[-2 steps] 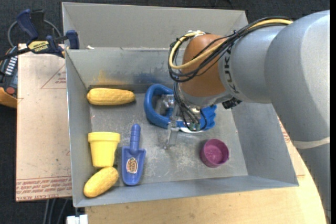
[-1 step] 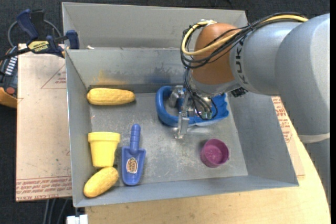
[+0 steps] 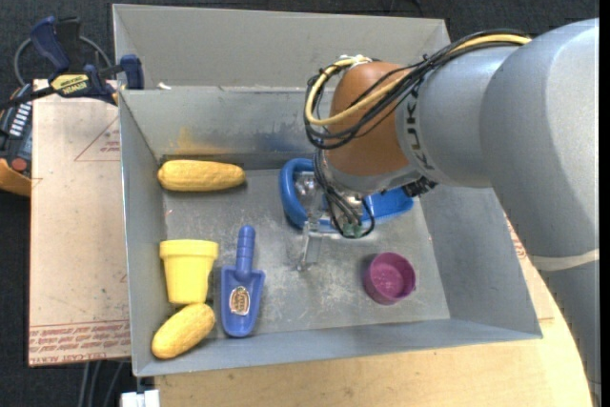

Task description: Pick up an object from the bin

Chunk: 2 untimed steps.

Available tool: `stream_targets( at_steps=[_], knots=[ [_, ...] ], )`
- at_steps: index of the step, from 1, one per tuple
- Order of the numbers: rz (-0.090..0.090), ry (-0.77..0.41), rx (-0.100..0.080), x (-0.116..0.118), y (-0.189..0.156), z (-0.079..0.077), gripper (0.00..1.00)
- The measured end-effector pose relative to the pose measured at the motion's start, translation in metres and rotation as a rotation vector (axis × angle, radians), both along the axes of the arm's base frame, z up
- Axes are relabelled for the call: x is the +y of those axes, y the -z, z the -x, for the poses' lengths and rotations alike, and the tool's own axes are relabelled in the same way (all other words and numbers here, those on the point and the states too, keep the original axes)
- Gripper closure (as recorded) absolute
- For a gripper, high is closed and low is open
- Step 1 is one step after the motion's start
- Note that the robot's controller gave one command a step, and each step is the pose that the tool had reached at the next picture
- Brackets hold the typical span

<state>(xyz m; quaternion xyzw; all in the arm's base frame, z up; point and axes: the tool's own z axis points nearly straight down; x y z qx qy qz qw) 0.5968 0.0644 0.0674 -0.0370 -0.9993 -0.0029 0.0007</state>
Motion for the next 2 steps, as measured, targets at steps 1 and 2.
stream_targets(
  at_steps=[1,2],
  knots=[
    [0.004,-0.036,0.004,-0.0368,-0.0022,-0.0286,0.00],
    [-0.001,0.132,0.003,-0.0318,-0.0020,-0.0245,1.00]
  ],
)
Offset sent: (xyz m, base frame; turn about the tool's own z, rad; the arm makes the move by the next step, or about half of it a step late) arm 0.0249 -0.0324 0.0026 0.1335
